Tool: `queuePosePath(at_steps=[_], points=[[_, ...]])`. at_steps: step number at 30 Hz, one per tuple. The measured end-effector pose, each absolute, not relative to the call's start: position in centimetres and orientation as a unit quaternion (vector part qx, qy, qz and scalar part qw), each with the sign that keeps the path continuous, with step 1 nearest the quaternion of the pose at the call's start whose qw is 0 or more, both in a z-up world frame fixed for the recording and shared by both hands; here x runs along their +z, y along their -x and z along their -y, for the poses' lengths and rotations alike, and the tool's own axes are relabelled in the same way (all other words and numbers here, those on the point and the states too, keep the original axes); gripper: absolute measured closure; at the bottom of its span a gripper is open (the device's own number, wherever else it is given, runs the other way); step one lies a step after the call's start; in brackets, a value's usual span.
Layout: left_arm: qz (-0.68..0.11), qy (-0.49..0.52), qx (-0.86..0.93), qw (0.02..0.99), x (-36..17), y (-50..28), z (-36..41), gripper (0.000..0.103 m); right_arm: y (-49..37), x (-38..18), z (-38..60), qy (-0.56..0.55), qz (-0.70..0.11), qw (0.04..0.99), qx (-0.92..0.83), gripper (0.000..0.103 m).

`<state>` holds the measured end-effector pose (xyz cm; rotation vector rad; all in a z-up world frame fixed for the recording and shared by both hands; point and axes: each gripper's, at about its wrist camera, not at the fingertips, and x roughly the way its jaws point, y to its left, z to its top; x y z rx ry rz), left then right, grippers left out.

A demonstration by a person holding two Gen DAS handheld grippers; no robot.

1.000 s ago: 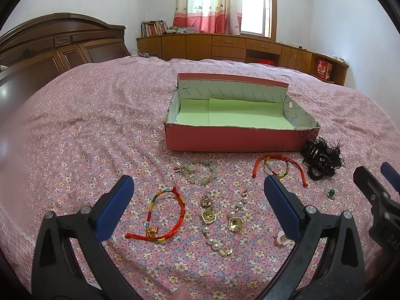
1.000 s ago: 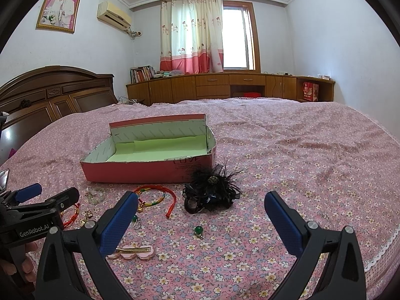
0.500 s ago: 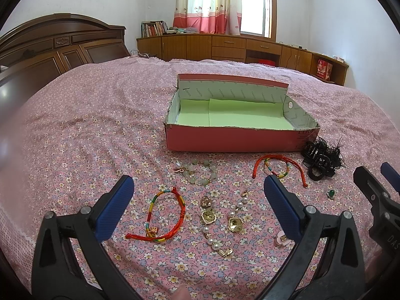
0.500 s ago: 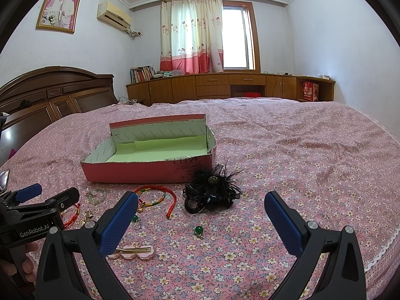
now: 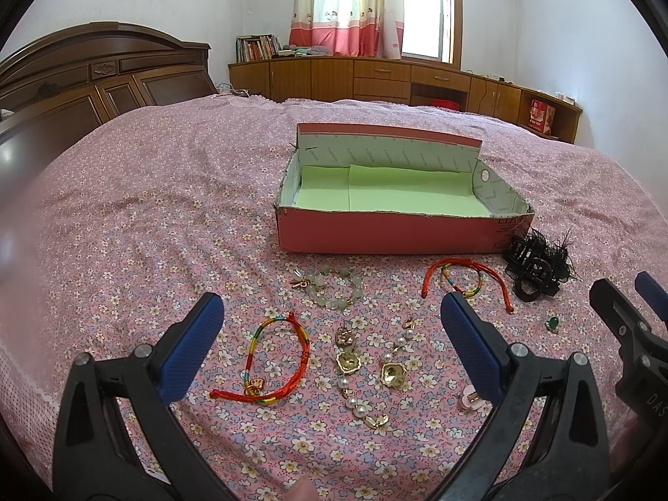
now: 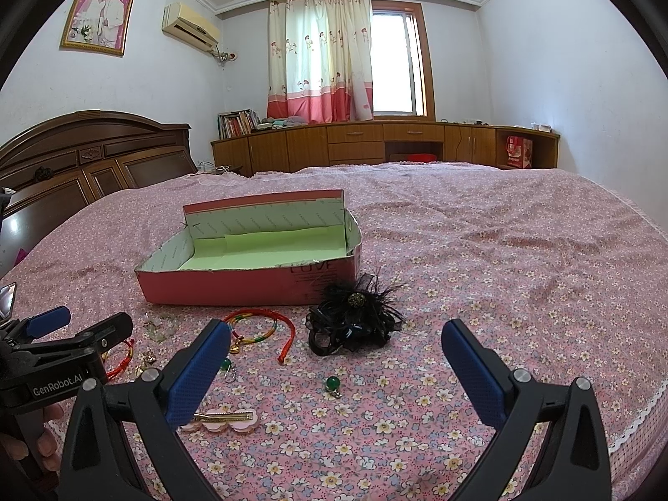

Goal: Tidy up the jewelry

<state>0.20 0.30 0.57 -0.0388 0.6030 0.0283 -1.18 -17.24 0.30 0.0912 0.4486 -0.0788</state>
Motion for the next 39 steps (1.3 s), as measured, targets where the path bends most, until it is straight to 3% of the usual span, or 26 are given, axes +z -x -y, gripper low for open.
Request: queuePosePath(at_steps=[23, 39], points=[[-0.3, 0.017, 0.015, 0.954, 1.0, -0.7, -1.1, 0.006, 0.8, 0.4, 17.6, -0.048, -0.227, 0.972, -0.046, 0.0], [-0.347, 0.034, 0.042, 0.936, -1.6, -2.5, -5.9, 0.006, -0.4, -0.9, 19.0, -0.067, -0.252, 0.964, -0.054, 0.0]])
